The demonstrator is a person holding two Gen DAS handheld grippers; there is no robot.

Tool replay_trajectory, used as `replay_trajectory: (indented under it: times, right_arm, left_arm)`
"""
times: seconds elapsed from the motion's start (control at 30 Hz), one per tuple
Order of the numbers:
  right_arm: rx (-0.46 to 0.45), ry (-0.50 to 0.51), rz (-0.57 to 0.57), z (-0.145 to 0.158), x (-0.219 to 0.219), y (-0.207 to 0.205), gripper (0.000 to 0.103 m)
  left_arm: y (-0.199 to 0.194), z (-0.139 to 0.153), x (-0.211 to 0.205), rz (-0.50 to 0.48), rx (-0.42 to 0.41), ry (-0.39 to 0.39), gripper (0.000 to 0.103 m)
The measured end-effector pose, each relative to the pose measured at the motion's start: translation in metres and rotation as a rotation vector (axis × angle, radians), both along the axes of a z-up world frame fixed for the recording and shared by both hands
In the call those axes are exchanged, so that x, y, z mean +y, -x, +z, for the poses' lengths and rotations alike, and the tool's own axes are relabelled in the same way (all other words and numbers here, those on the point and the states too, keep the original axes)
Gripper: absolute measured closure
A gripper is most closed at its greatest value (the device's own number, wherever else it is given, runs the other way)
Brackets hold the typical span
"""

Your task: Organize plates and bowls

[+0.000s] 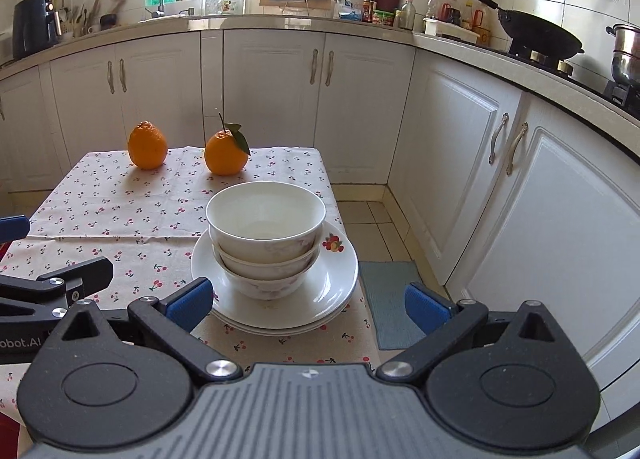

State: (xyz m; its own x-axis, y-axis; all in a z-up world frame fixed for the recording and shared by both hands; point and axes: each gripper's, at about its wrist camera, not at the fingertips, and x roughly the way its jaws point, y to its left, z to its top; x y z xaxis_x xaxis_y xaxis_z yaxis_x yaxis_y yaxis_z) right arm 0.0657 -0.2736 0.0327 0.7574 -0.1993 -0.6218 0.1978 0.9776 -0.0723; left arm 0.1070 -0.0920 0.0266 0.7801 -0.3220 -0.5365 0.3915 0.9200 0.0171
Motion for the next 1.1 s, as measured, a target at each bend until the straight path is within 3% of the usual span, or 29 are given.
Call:
replay_trajectory:
  times: [1.1]
  right_arm:
    - [-0.015, 0.036, -0.024, 0.0002, 0.0090, 0.0028, 0.000]
  left_arm:
    - [0.0018, -0.0009, 0.0038, 0.056, 0.023, 0.025, 0.001]
